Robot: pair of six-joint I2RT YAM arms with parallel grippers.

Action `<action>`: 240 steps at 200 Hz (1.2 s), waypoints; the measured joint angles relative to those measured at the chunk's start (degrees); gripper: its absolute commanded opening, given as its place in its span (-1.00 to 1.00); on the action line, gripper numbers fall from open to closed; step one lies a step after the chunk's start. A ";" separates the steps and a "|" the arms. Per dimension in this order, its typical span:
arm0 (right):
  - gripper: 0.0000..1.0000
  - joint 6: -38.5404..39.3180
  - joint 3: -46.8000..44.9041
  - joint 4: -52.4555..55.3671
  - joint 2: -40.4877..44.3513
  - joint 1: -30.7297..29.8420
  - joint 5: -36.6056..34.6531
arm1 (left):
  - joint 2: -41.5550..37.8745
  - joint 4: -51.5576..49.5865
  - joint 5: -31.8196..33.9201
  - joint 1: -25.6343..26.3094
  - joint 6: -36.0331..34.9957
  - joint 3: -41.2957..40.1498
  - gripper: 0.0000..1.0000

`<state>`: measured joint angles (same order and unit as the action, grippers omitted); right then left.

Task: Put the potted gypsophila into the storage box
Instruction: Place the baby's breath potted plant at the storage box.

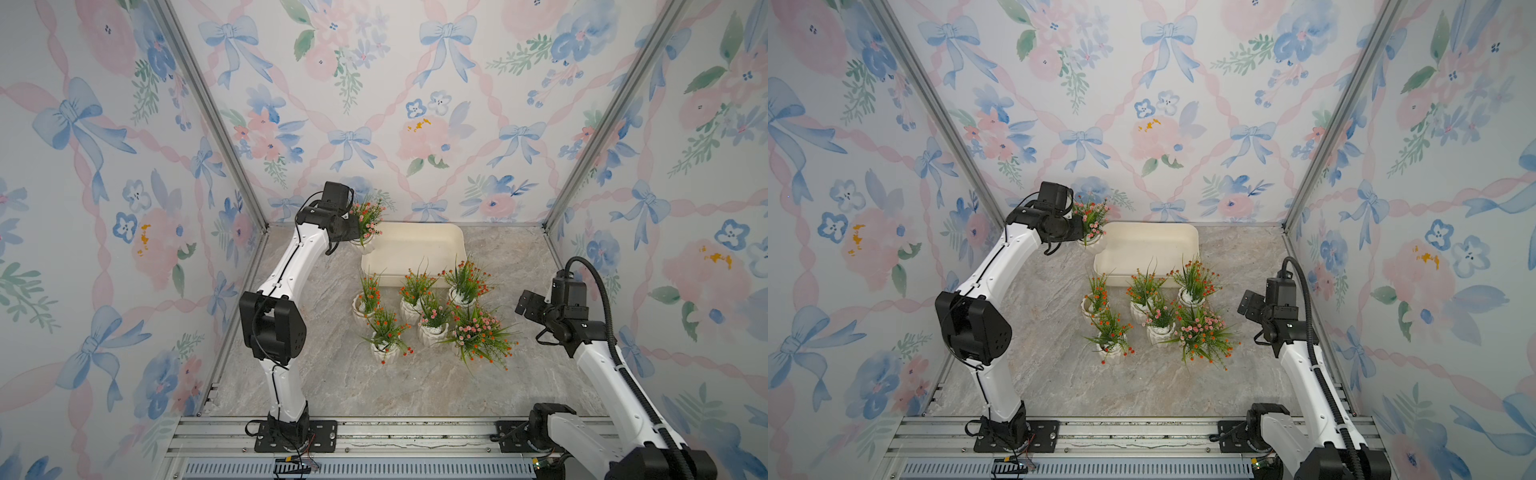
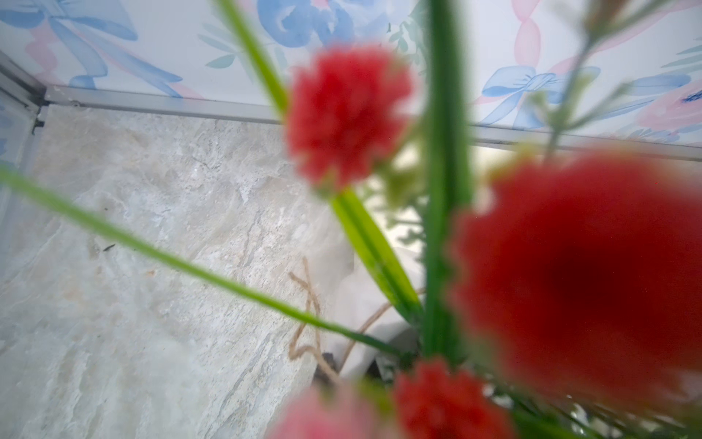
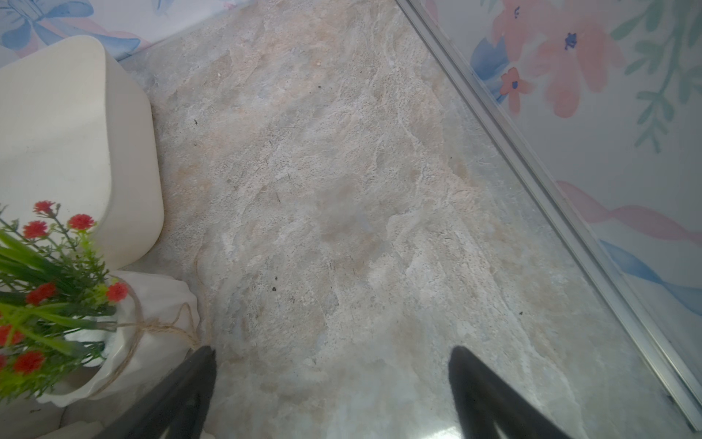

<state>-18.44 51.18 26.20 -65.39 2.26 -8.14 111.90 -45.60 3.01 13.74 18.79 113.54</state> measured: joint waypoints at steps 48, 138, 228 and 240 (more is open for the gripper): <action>0.93 0.02 0.04 0.26 -0.59 0.00 -0.02 | 12.59 -1.27 -0.96 0.94 -1.05 13.05 -1.00; 0.93 0.00 0.92 0.48 -3.82 0.02 -0.04 | 27.98 -1.20 -1.14 3.80 -0.11 30.49 -1.00; 0.94 1.53 1.31 2.89 -3.85 0.15 -0.24 | 36.22 -0.83 6.88 4.09 0.09 36.04 -1.00; 0.94 1.79 1.31 3.08 -3.85 0.42 -0.28 | 36.24 -0.74 7.61 4.09 0.33 36.06 -1.00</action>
<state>-16.64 52.49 29.28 -69.23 2.68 -8.43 148.14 -46.35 10.61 17.82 19.11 149.60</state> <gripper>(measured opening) 0.969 0.097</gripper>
